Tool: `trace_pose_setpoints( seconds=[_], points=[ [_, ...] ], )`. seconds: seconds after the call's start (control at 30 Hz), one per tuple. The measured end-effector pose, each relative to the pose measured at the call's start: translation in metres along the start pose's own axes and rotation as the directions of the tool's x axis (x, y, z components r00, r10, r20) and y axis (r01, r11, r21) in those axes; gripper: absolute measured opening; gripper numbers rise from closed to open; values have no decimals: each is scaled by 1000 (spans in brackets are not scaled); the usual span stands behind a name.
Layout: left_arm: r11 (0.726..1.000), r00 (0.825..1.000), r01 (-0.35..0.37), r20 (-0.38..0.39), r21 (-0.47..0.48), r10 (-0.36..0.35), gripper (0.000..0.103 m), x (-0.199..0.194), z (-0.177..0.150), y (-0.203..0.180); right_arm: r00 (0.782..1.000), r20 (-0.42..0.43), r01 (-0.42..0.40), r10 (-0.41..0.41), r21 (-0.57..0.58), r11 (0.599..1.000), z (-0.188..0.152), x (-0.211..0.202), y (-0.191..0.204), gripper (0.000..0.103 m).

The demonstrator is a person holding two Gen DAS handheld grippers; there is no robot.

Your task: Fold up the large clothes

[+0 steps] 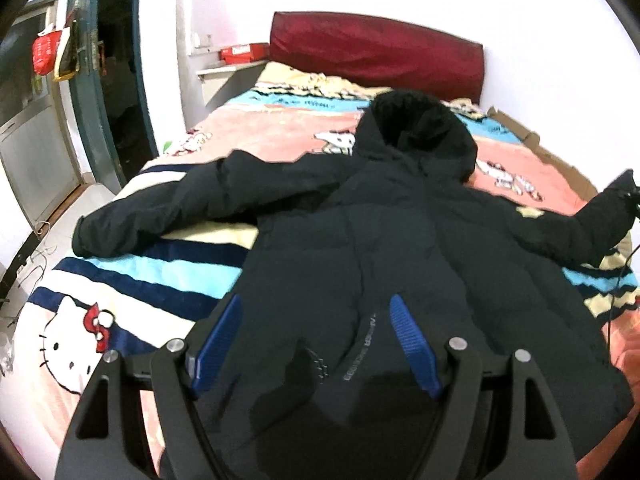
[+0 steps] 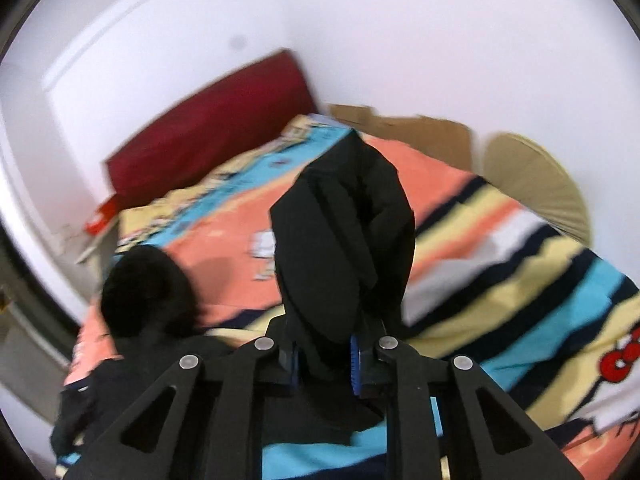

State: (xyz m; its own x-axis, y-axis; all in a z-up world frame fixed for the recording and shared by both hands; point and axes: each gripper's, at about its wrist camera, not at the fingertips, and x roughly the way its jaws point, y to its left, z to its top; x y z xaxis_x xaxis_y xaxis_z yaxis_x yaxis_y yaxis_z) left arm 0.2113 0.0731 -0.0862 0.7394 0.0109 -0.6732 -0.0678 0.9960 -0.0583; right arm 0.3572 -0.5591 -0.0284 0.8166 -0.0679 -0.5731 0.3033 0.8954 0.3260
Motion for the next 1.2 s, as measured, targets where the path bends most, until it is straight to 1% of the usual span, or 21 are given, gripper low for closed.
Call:
trace_pose_setpoints(
  seconds=[0.03,0.1,0.17,0.27,0.33,0.37,0.43,0.53,0.63,0.73,0.8,0.87,0.93,0.97,1.07,1.1,1.2],
  points=[
    [1000,1000,-2,9,-4,2,75,-4,1,3,999,1,-41,41,-21,999,0,-6,22,18],
    [1000,999,-19,27,-9,19,75,-13,5,12,996,-8,-92,91,-48,995,-2,-11,51,18],
    [999,999,-28,34,-26,29,75,-19,6,22,990,-26,-143,141,-87,986,-9,-16,89,18],
    [997,998,-46,35,-63,49,75,-27,6,40,980,-53,-198,193,-134,971,-22,-18,141,18],
    [995,997,-55,42,-82,58,75,-32,4,53,972,-74,-233,224,-150,961,-31,-17,166,18],
    [994,997,-62,46,-88,66,75,-34,3,58,966,-92,-255,242,-172,952,-40,-13,187,18],
    [992,995,-77,51,-97,82,75,-38,-1,70,956,-122,-287,267,-198,937,-55,-9,216,18],
    [987,992,-104,52,-121,111,75,-40,-5,90,937,-195,-336,291,-260,905,-93,5,268,18],
    [980,989,-135,44,-145,142,75,-39,-10,107,918,-276,-367,285,-321,873,-134,27,308,18],
    [973,985,-161,31,-167,168,75,-34,-15,122,907,-338,-372,251,-367,852,-177,39,337,18],
    [968,983,-178,20,-175,184,75,-30,-18,127,904,-373,-364,211,-408,837,-203,54,353,18],
    [964,980,-194,16,-183,200,75,-28,-23,133,905,-392,-345,166,-447,825,-221,68,362,19],
    [961,978,-205,12,-185,210,75,-26,-26,136,900,-421,-331,116,-484,810,-244,80,371,19],
    [960,977,-206,11,-188,212,75,-26,-28,138,899,-427,-325,99,-496,805,-251,84,372,21],
    [957,977,-206,4,-206,211,75,-27,-31,142,882,-469,-325,52,-525,787,-273,96,373,25],
    [956,978,-205,4,-209,210,75,-29,-32,143,880,-474,-329,44,-539,776,-279,96,374,26],
    [953,975,-213,11,-215,220,75,-36,-32,144,869,-493,-352,42,-558,751,-284,88,379,35]
  ],
)
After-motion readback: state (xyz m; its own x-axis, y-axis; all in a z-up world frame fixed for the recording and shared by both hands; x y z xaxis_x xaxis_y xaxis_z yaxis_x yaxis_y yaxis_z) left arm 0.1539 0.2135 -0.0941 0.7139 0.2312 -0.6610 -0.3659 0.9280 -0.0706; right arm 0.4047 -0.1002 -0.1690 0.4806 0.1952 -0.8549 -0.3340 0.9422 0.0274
